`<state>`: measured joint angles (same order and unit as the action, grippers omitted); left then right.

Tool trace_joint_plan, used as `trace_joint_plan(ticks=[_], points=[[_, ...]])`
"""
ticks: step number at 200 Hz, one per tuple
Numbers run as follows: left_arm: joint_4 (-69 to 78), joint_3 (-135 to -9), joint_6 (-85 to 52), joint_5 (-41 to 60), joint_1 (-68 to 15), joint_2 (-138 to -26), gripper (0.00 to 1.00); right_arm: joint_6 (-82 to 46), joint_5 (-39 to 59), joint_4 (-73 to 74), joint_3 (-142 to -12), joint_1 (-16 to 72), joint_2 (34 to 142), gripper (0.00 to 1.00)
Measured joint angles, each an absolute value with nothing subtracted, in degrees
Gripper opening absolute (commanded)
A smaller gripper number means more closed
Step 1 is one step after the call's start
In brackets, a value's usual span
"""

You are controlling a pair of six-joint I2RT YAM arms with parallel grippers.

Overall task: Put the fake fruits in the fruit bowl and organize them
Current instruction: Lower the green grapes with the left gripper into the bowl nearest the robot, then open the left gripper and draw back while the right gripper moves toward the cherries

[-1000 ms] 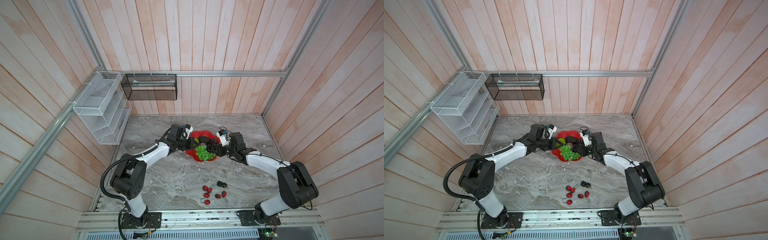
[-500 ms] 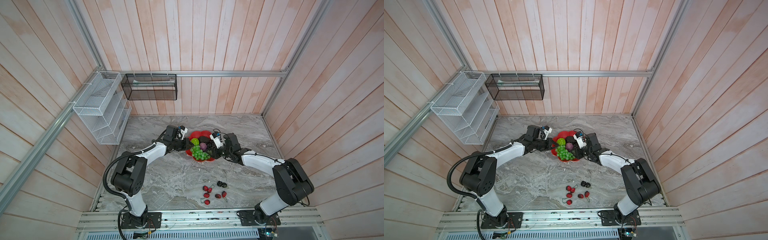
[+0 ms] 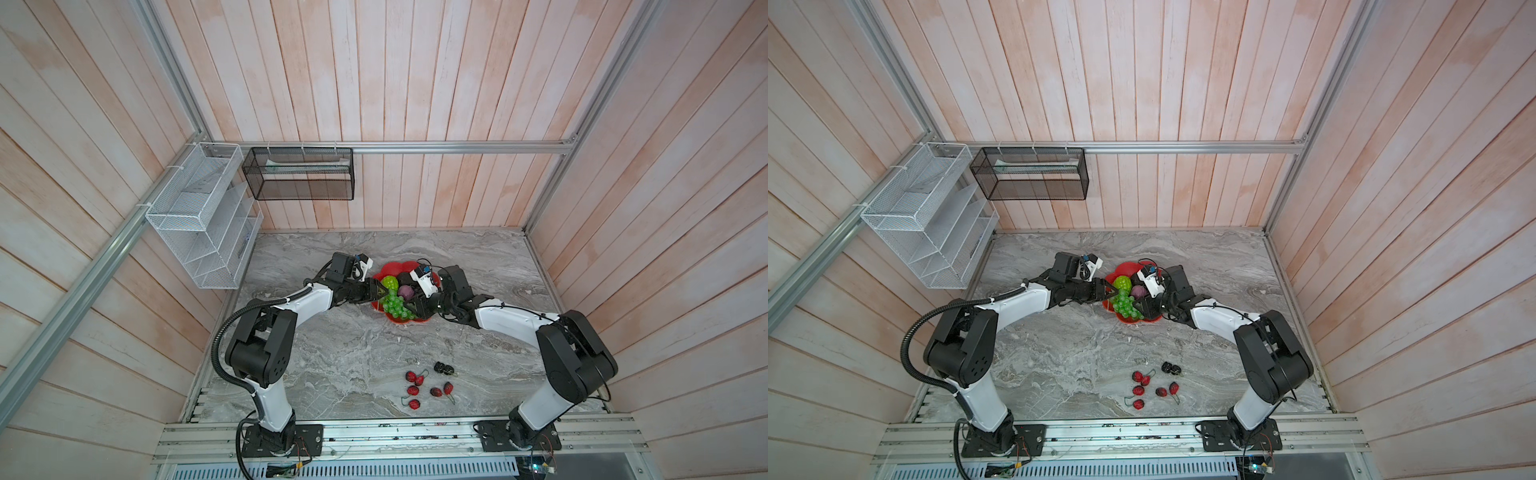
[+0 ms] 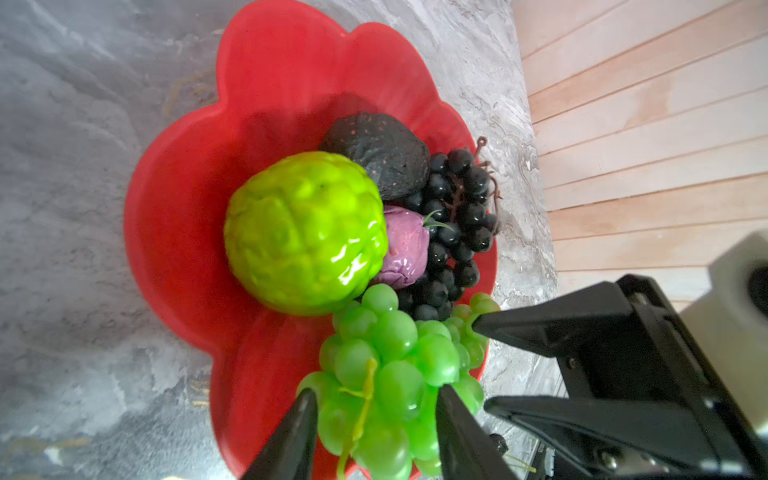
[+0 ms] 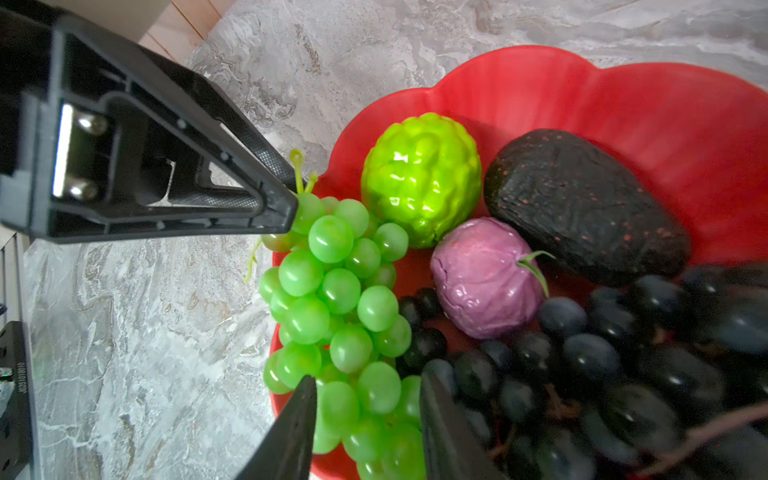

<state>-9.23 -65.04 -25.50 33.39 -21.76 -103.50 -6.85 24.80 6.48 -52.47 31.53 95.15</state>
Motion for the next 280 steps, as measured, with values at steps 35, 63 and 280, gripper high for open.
trace_joint_plan(ticks=[35, 63, 280], points=[[-12.88, -65.39, -24.38, 28.34, -21.76, -102.15, 0.55, -6.85, 25.12, 6.55, -55.64, 33.52, 98.94, 0.41], [-14.15, -65.25, -24.43, 26.24, -21.93, -99.11, 0.5, -7.07, 24.16, 6.46, -57.98, 34.04, 101.14, 0.4], [-9.28, -51.16, -30.02, 18.37, -28.16, -77.89, 0.58, -35.27, 6.66, -16.6, -31.16, 39.0, 57.93, 0.49]])
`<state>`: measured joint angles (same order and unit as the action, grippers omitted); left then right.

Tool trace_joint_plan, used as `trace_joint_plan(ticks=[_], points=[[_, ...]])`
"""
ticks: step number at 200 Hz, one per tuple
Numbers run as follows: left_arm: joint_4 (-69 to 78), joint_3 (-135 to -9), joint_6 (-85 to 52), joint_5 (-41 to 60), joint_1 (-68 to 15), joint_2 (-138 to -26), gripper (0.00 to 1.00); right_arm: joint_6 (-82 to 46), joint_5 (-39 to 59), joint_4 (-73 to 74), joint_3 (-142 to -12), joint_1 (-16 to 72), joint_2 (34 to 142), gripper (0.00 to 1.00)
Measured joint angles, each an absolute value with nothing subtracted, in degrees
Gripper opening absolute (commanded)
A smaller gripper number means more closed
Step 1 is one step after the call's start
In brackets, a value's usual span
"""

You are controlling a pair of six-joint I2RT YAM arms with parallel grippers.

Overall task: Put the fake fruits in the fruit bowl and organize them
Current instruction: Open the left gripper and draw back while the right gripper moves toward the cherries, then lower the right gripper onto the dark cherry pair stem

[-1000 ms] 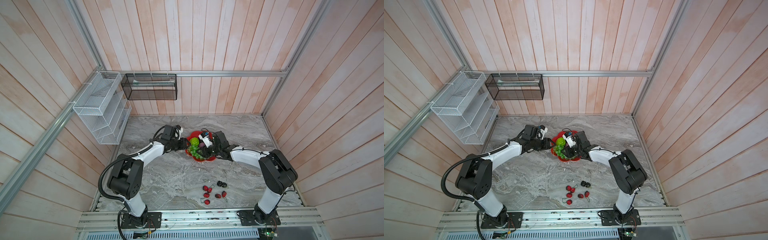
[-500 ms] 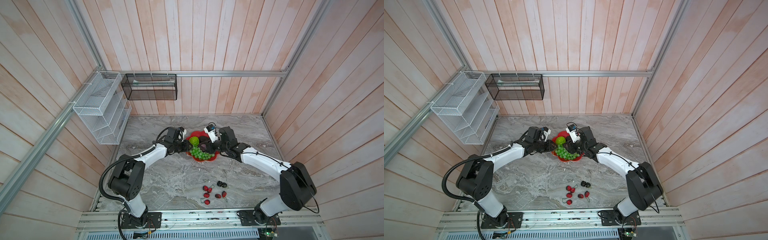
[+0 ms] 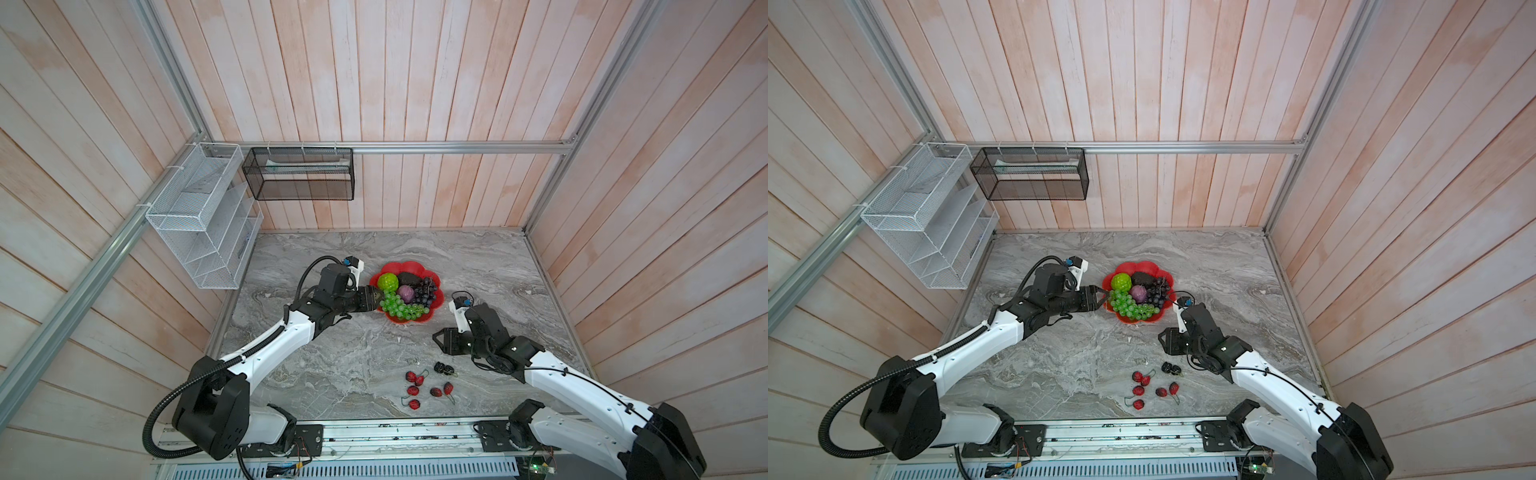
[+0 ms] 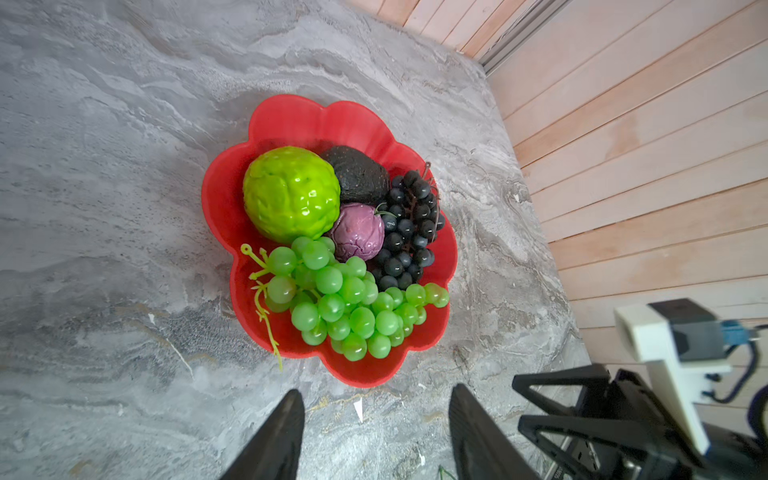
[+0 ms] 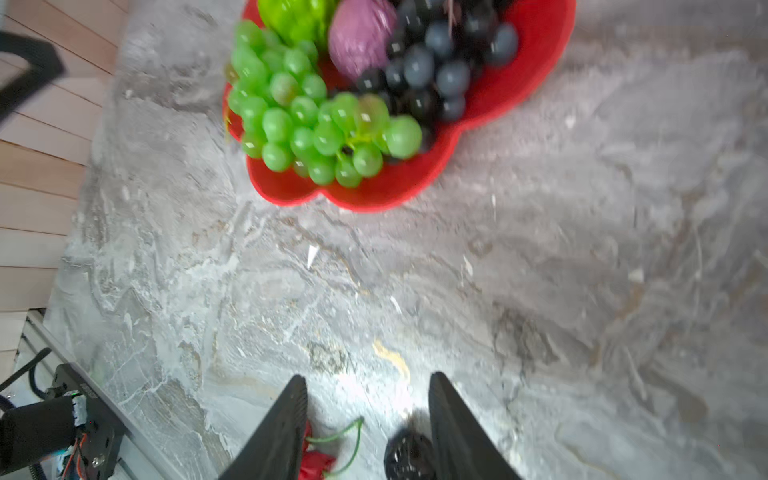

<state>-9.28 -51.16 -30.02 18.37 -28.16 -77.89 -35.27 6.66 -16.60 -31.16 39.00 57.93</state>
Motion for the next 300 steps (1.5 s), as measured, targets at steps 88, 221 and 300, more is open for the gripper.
trace_joint_plan(ticks=[88, 221, 300], points=[[-9.21, -42.24, -33.67, 15.68, -29.76, -74.13, 0.61, -50.89, -6.02, -32.01, -31.22, 52.86, 54.15, 0.56], [-7.94, -43.42, -33.67, 15.97, -29.76, -76.79, 0.61, -60.23, -8.97, -34.59, -25.67, 56.05, 49.04, 0.29], [-8.45, -45.93, -33.67, 15.99, -29.76, -78.61, 0.61, -57.74, -6.33, -29.45, -22.04, 51.31, 48.29, 0.08]])
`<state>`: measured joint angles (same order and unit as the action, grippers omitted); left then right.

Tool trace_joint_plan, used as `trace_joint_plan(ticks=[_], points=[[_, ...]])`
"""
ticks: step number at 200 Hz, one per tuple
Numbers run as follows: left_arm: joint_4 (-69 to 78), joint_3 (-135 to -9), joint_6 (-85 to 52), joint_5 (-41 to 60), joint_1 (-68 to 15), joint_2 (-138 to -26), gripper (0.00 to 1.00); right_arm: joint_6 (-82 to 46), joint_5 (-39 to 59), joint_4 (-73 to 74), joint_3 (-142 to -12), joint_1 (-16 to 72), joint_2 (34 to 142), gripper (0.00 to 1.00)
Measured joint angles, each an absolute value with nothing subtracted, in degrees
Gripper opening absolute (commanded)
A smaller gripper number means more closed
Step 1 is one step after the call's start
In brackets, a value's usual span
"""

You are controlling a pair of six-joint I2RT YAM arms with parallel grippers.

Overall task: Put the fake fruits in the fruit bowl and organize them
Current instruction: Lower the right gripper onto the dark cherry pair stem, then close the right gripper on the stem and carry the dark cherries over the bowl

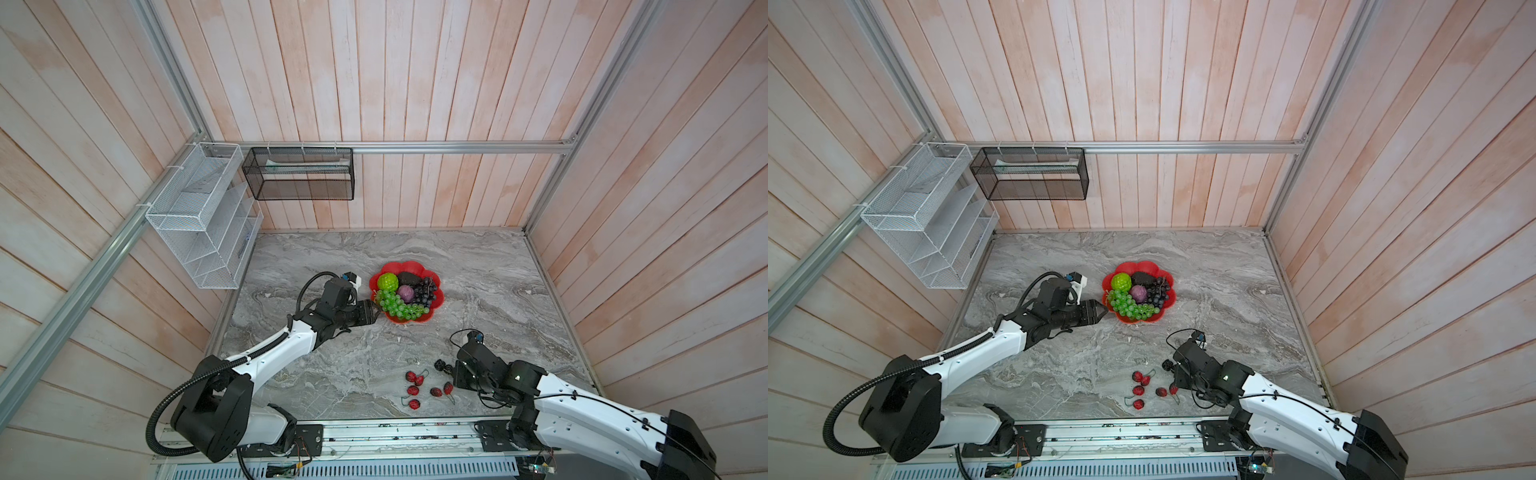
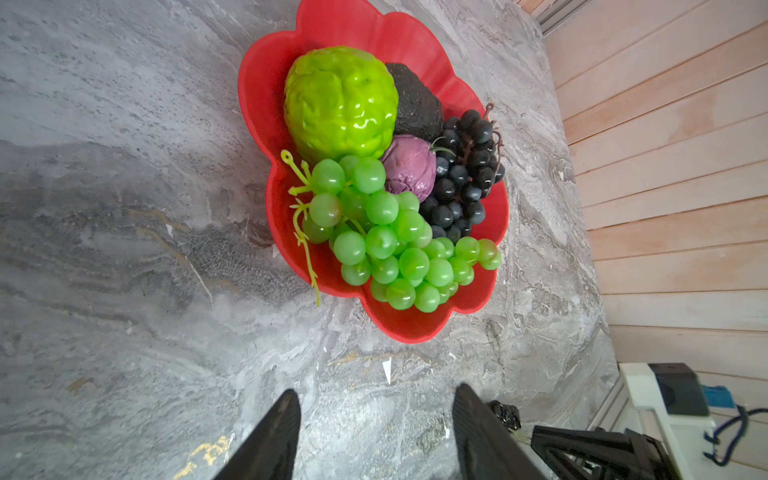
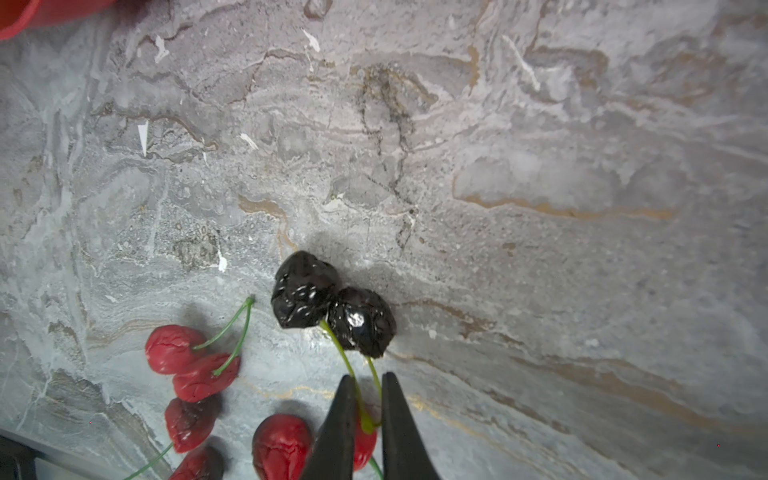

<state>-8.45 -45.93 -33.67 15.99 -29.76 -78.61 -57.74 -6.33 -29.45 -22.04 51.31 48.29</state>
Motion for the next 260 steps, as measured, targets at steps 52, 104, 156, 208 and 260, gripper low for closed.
trace_joint_plan(ticks=[52, 104, 156, 208, 260], points=[[-10.52, -49.69, -33.67, 15.97, -29.76, -80.86, 0.61, -54.46, -4.97, -28.12, -21.47, 48.29, 46.15, 0.0], [-13.43, -55.33, -33.67, 15.94, -29.76, -86.08, 0.61, -48.29, -3.05, -27.88, -23.38, 42.92, 44.64, 0.0], [-15.86, -58.41, -33.71, 15.9, -29.76, -87.92, 0.61, -43.4, -0.14, -27.9, -26.72, 38.96, 41.85, 0.0], [-17.21, -58.41, -34.57, 15.46, -29.76, -87.92, 0.61, -38.5, 7.38, -27.86, -31.38, 32.16, 43.29, 0.0], [-17.17, -57.98, -34.96, 14.35, -29.82, -86.83, 0.61, -35.14, 14.74, -27.64, -35.51, 29.85, 46.92, 0.0]])
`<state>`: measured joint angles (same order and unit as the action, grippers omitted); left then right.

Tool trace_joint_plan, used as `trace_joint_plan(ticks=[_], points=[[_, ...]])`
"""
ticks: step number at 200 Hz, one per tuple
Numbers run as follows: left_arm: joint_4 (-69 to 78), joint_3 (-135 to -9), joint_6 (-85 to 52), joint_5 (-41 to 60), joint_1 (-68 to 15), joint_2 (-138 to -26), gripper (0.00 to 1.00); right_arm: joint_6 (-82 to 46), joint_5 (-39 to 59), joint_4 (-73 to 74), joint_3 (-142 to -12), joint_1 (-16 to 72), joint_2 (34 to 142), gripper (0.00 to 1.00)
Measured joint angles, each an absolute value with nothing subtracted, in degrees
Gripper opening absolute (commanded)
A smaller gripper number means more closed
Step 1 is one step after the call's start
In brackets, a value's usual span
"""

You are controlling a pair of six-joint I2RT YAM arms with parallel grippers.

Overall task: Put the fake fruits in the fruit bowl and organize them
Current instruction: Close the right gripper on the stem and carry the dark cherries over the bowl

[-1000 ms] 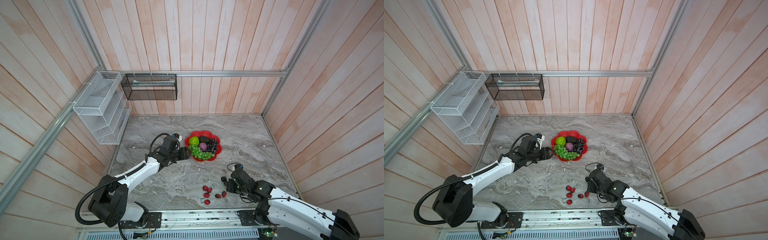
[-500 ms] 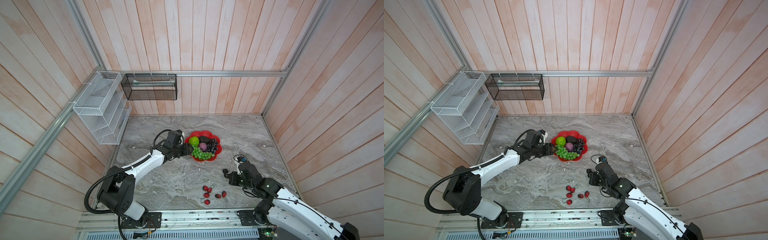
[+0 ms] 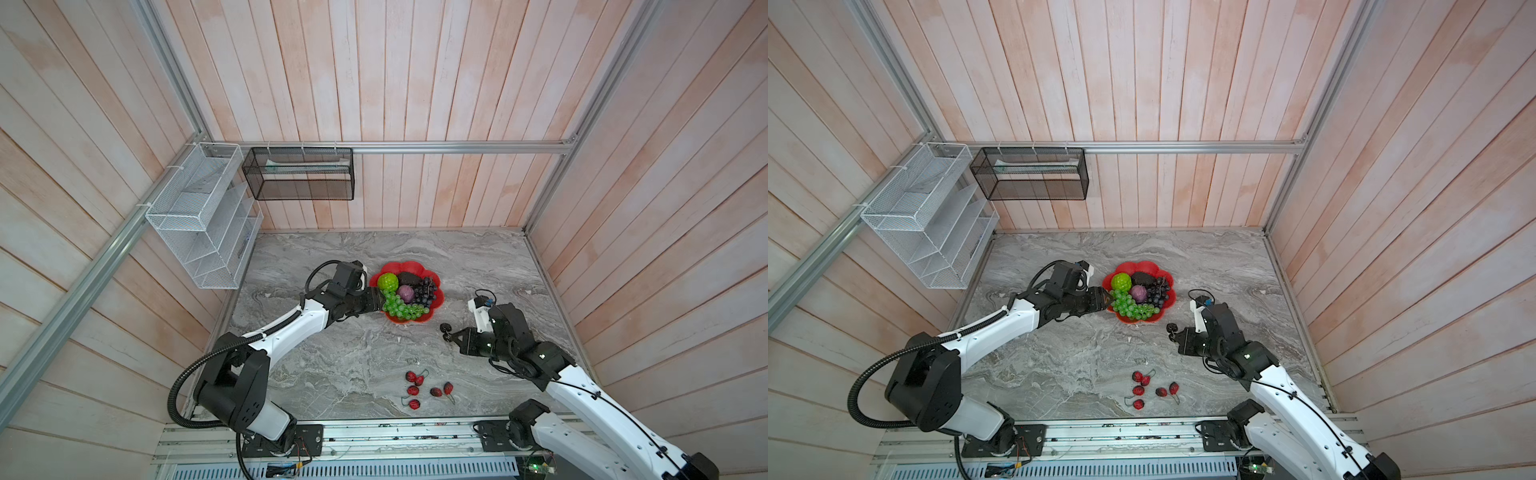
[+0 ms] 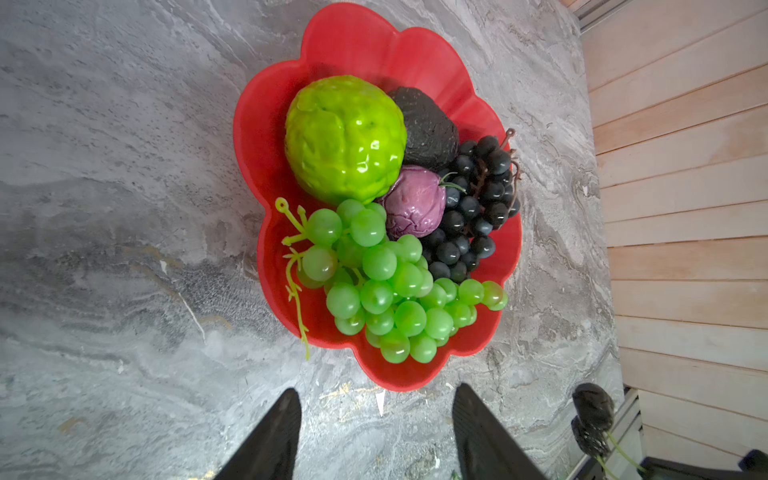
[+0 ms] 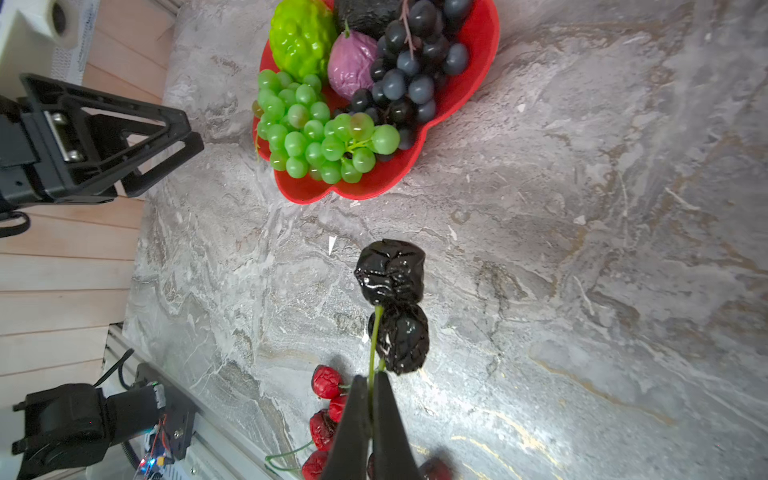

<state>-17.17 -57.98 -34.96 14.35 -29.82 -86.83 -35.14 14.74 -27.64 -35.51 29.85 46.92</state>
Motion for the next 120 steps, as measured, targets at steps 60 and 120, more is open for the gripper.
trace_joint_plan(ticks=[60, 120], points=[[-17.12, -53.95, -35.18, 13.1, -29.82, -82.96, 0.61, -29.23, 20.43, -23.53, -46.26, 23.77, 58.67, 0.0], [-16.75, -50.61, -35.11, 11.2, -29.82, -79.48, 0.61, -23.77, 24.45, -15.84, -53.95, 21.23, 75.05, 0.0]])
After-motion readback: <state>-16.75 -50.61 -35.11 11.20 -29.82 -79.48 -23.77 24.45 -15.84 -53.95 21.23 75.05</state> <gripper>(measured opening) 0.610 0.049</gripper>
